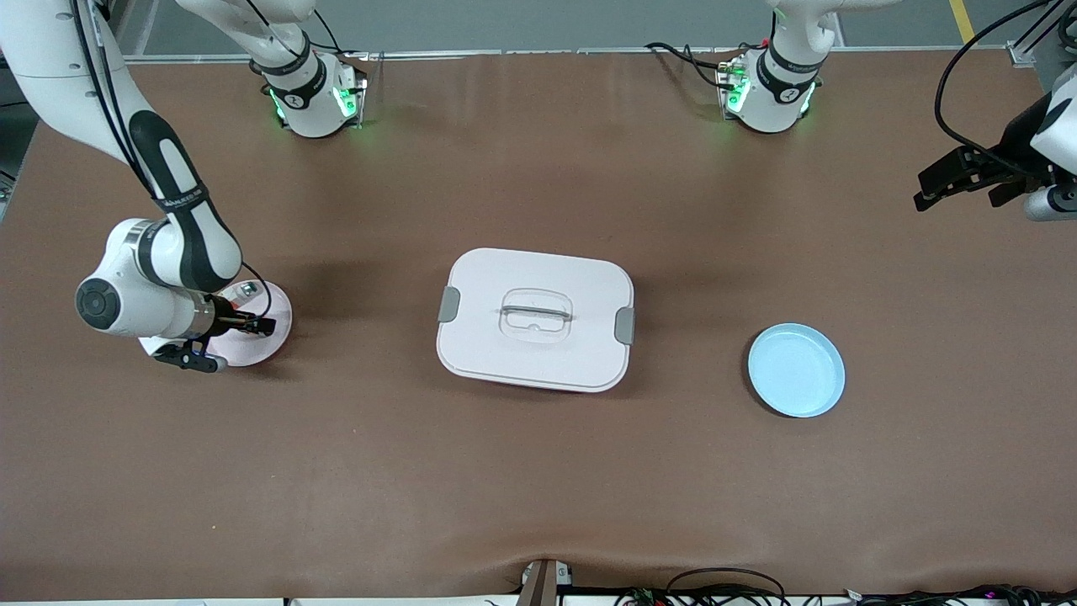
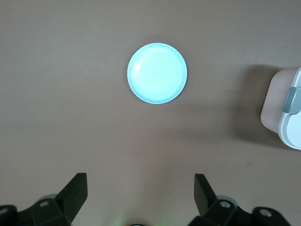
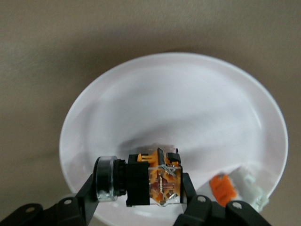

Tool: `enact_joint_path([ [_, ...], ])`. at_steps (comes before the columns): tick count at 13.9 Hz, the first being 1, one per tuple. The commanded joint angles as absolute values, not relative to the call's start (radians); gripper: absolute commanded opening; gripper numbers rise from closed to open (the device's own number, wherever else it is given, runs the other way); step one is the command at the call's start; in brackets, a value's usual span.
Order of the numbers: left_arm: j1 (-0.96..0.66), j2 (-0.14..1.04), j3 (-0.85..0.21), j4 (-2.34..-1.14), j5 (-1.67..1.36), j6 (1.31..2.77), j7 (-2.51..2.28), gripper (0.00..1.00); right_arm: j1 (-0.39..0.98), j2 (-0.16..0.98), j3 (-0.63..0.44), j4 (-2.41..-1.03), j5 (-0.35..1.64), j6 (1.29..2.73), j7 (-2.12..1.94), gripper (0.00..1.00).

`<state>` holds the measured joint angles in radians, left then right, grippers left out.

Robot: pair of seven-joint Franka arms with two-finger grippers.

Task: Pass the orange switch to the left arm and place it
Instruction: 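Lift the switch with the right gripper while the left gripper moves in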

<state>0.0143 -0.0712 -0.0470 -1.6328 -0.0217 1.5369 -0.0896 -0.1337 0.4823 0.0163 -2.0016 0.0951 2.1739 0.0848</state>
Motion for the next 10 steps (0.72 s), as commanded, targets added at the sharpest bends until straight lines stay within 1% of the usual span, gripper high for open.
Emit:
enact_joint_path([
  [1, 0.018, -0.058, -0.049, -1.605, -0.012, 1.523, -0.064, 1.0, -0.13, 0.483, 0.023, -1.882, 0.191, 1.964, 0.161, 0.0],
  [4, 0.017, -0.058, -0.049, -1.568, -0.041, 1.526, -0.064, 1.0, -0.115, 0.436, 0.031, -1.871, 0.205, 1.876, 0.303, 0.0],
  [7, 0.017, -0.052, -0.051, -1.539, -0.147, 1.526, -0.064, 1.0, -0.068, 0.411, 0.031, -1.801, 0.32, 1.714, 0.469, 0.0],
  [10, 0.015, -0.049, -0.051, -1.526, -0.317, 1.528, -0.064, 1.0, -0.045, 0.405, 0.031, -1.76, 0.437, 1.614, 0.59, 0.0],
])
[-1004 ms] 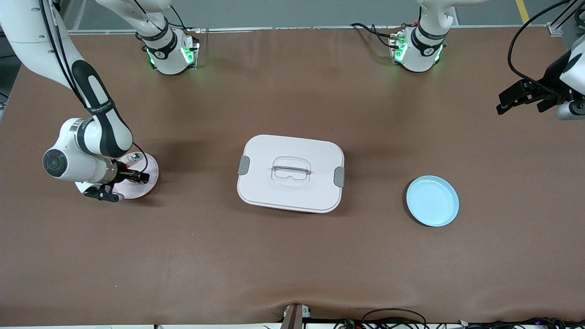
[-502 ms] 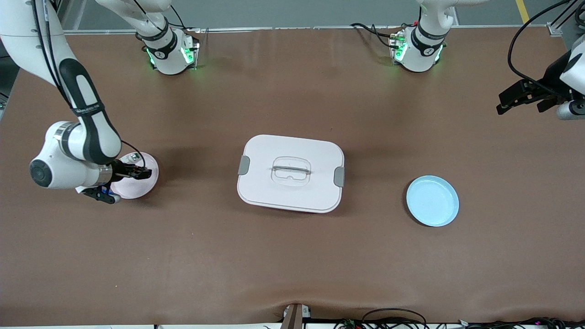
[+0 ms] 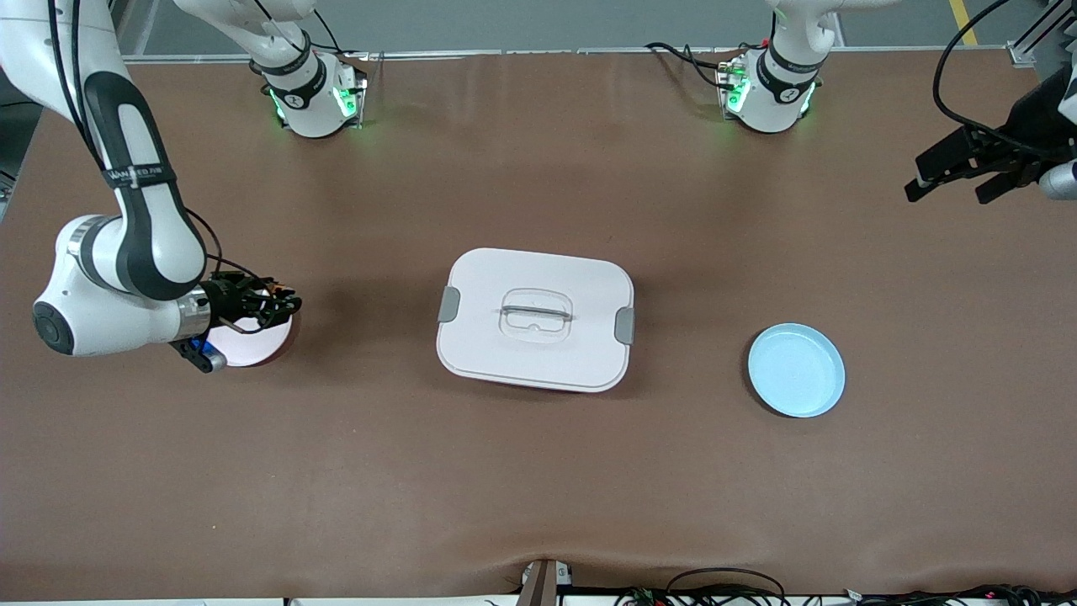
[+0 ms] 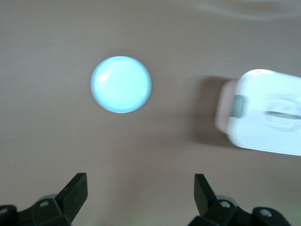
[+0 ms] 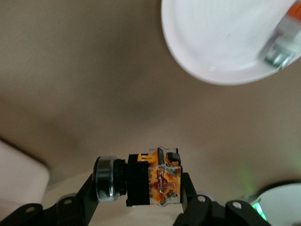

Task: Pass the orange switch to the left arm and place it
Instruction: 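Lift the switch with the right gripper while the left gripper moves in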

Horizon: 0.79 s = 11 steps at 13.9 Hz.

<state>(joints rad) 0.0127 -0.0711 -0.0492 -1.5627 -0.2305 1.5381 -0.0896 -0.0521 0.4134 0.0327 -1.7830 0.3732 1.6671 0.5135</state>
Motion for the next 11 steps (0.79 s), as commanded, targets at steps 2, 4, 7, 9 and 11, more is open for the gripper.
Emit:
enact_joint_path([
  [2, 0.018, -0.034, -0.049, -1.526, -0.434, 1.528, -0.066, 1.0, -0.016, 0.382, 0.031, -1.752, 0.532, 1.569, 0.699, 0.0],
  [4, 0.018, -0.011, -0.049, -1.526, -0.533, 1.529, -0.066, 1.0, 0.037, 0.361, 0.031, -1.726, 0.627, 1.542, 0.84, 0.0],
  [7, 0.002, 0.027, -0.055, -1.528, -0.615, 1.569, -0.074, 1.0, 0.147, 0.351, 0.031, -1.645, 0.734, 1.543, 1.067, 0.0],
  [9, -0.024, 0.04, -0.078, -1.532, -0.647, 1.606, -0.087, 1.0, 0.211, 0.356, 0.031, -1.583, 0.811, 1.555, 1.203, 0.0],
  [11, -0.057, 0.063, -0.101, -1.534, -0.647, 1.638, -0.089, 1.0, 0.288, 0.359, 0.029, -1.516, 0.856, 1.618, 1.352, 0.0],
])
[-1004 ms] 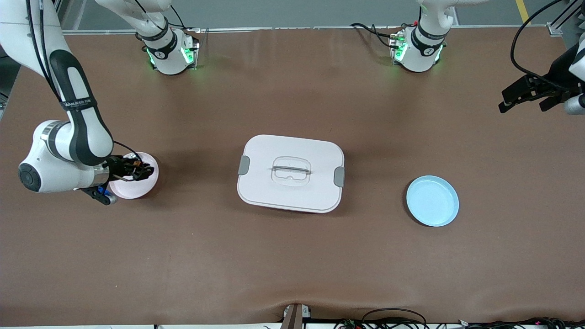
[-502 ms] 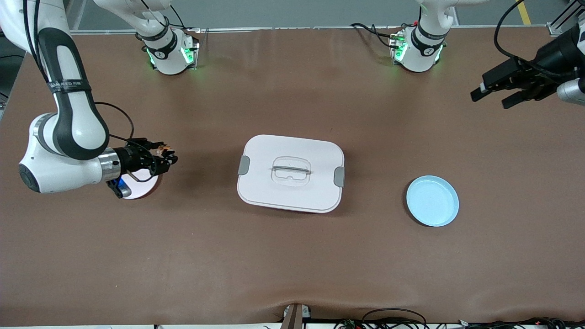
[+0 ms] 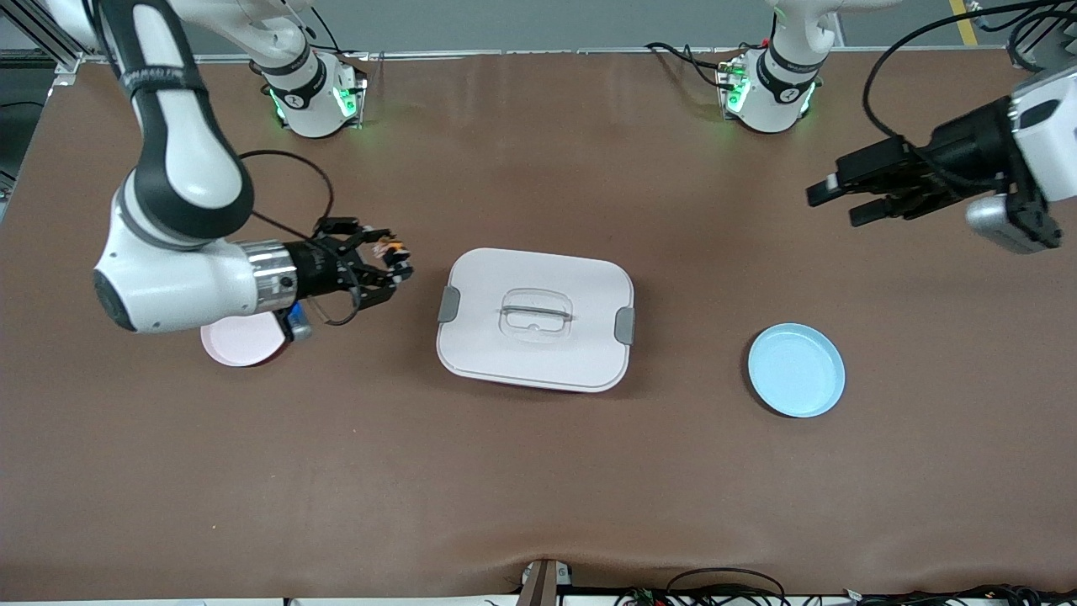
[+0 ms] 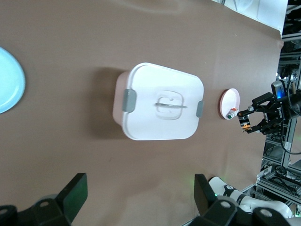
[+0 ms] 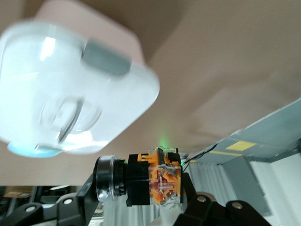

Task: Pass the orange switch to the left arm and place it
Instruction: 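Carry the switch over the box while the left gripper reaches it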

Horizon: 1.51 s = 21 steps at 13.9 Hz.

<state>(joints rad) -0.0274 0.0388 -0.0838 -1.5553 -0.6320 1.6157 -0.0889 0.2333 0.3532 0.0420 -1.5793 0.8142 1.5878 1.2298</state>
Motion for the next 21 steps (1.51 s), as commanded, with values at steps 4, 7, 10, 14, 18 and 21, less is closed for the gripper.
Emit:
enact_joint_path([
  [4, -0.129, 0.112, -0.135, -1.537, -0.647, 1.698, -0.149, 1.0, 0.486, 0.446, 0.029, -1.329, 0.882, 1.858, 1.734, 0.0],
  [7, -0.173, 0.132, -0.135, -1.537, -0.643, 1.726, -0.163, 1.0, 0.578, 0.578, 0.025, -1.157, 0.871, 1.954, 1.915, 0.0],
  [10, -0.178, 0.173, -0.14, -1.534, -0.649, 1.738, -0.14, 1.0, 0.632, 0.638, 0.021, -1.095, 0.871, 2.087, 2.021, 0.0],
  [14, -0.193, 0.225, -0.149, -1.529, -0.647, 1.779, -0.111, 1.0, 0.707, 0.678, 0.015, -1.052, 0.87, 2.201, 2.143, 0.0],
  [18, -0.193, 0.247, -0.163, -1.531, -0.647, 1.807, -0.084, 1.0, 0.752, 0.695, 0.015, -1.051, 0.87, 2.279, 2.169, 0.0],
  [21, -0.19, 0.267, -0.163, -1.529, -0.649, 1.81, -0.049, 1.0, 0.753, 0.699, 0.015, -1.051, 0.87, 2.284, 2.171, 0.0],
])
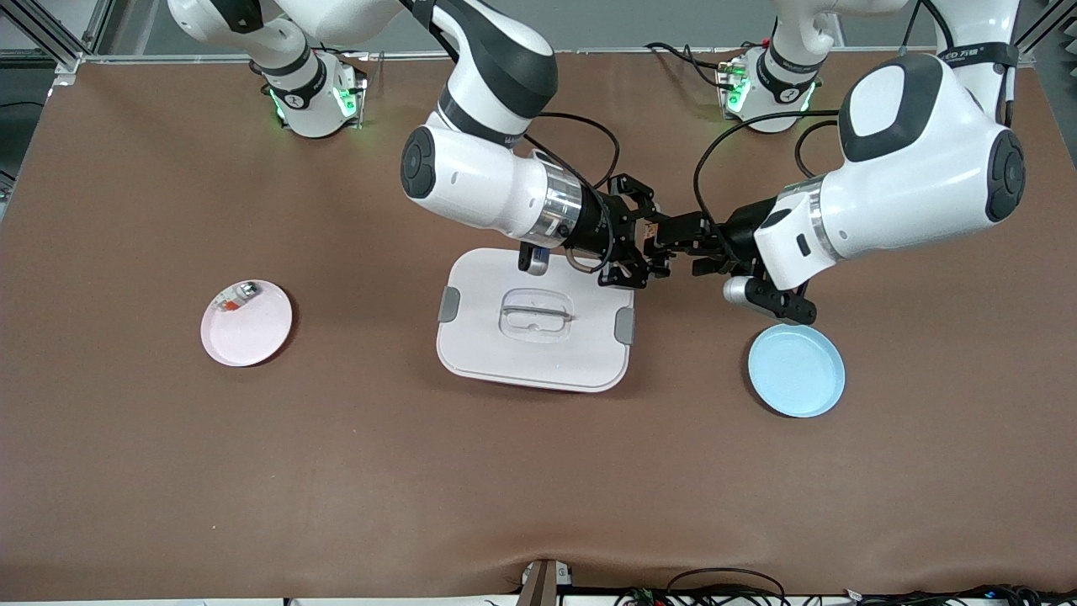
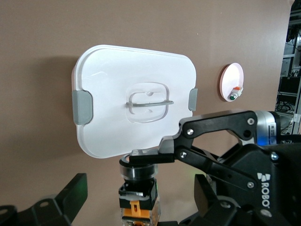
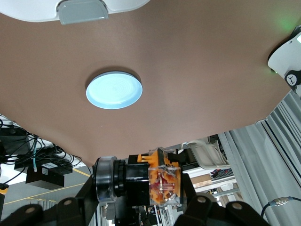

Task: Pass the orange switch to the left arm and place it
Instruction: 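Carry the switch over the box while the left gripper reaches it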

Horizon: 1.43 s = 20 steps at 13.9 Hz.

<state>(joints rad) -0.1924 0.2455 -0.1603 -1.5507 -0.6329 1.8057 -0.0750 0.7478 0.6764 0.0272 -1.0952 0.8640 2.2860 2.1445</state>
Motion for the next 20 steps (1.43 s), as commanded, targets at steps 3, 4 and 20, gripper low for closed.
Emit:
enact_joint_path([
  [3, -0.192, 0.27, -0.163, -1.532, -0.65, 1.81, -0.049, 1.0, 0.759, 0.699, 0.017, -1.048, 0.87, 2.299, 2.18, 0.0],
  [4, -0.193, 0.27, -0.163, -1.534, -0.65, 1.809, -0.049, 1.0, 0.759, 0.699, 0.018, -1.045, 0.871, 2.312, 2.181, 0.0],
  [20, -0.176, 0.264, -0.173, -1.528, -0.646, 1.792, 0.034, 0.57, 0.742, 0.709, 0.021, -1.026, 0.873, 2.362, 2.183, 0.0],
])
